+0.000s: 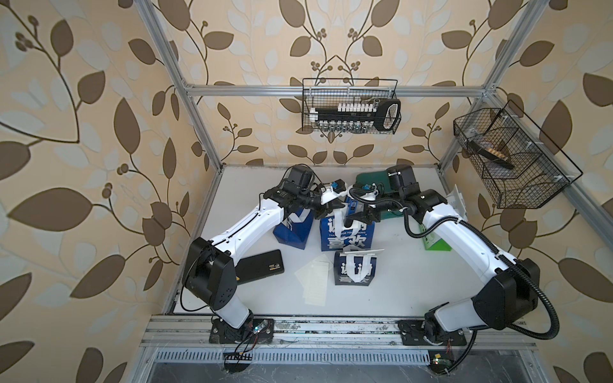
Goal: Staple the receipts to the bags
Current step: Staple the receipt to the takeout bag.
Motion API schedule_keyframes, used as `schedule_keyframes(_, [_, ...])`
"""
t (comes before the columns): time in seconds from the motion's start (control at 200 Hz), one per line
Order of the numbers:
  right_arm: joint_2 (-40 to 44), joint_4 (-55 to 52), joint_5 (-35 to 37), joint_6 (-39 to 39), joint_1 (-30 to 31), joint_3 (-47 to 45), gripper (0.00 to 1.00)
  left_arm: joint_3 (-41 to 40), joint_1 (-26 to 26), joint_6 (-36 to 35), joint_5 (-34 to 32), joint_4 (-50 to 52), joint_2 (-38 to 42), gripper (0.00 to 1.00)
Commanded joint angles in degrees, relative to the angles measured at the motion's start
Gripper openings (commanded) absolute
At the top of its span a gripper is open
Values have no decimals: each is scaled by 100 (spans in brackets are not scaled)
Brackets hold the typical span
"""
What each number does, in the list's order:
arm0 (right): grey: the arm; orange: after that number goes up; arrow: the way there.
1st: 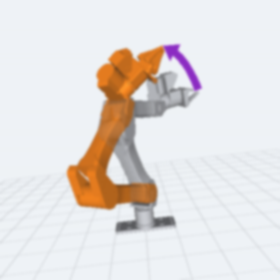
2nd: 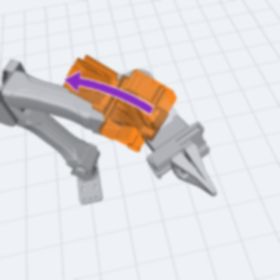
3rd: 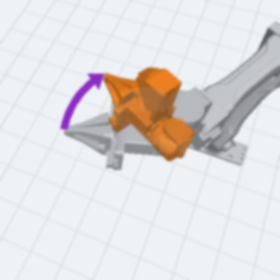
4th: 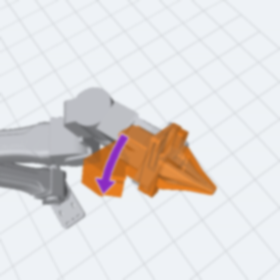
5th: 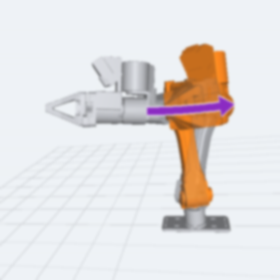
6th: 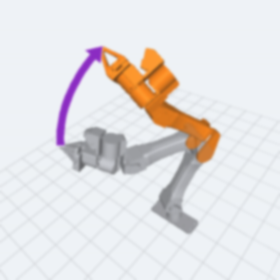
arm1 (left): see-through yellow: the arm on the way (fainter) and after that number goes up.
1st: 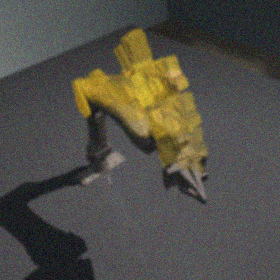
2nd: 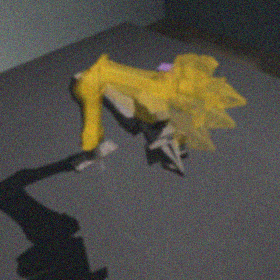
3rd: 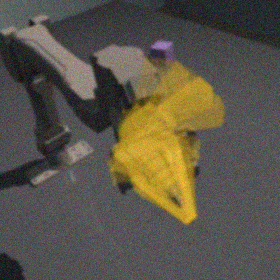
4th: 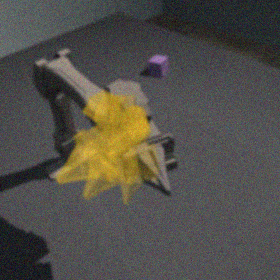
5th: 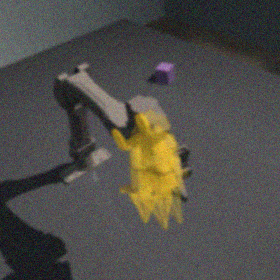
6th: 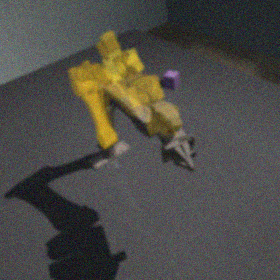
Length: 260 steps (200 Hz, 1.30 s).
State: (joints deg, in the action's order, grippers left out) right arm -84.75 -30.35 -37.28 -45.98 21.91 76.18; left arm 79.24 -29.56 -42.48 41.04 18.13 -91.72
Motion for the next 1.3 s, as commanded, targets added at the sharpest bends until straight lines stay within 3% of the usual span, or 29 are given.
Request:
schedule_keyframes(0.0, [-342, -585, 701, -333, -13, -112, 77, 519, -394, -715, 282, -749, 367, 0])
schedule_keyframes(0.19, [-166, -865, 251, -278, -335, 61, 78, 459, -432, -1024, 241, -811, 380, 0])
schedule_keyframes(0.585, [-138, -547, -89, 55, -39, -132, 75, 517, -491, -828, 376, -1101, 330, 0])
schedule_keyframes(0.635, [-149, -432, -192, 211, -32, -149, 69, 544, -496, -811, 396, -1083, 307, 0])
schedule_keyframes(0.71, [-195, -309, -332, 423, -35, -110, 51, 526, -493, -726, 422, -1110, 298, 0])
schedule_keyframes(0.825, [-239, -174, -448, 598, -30, -35, 0, 471, -502, -589, 423, -1196, 319, 0])
schedule_keyframes(0.995, [-255, 20, -301, 817, -69, 29, 0, 356, -494, -293, 275, -1446, 312, 0])
schedule_keyframes(1.035, [-215, 202, -189, 1013, -73, 8, 15, 284, -491, -87, 156, -1637, 298, 0])
schedule_keyframes(1.075, [-162, 317, -54, 1170, -81, -2, 38, 175, -472, 142, 41, -1899, 267, 0])
schedule_keyframes(1.125, [-44, 553, 119, 1340, -85, -60, 53, 16, -431, 393, -90, -2268, 237, 0])
schedule_keyframes(1.19, [129, 765, 300, 1460, -129, -189, 65, -155, -383, 726, -230, -2701, 195, 0])
schedule_keyframes(1.295, [472, 1131, 524, 1703, -203, -454, 72, -345, -327, 1279, -341, -3287, 146, 0])
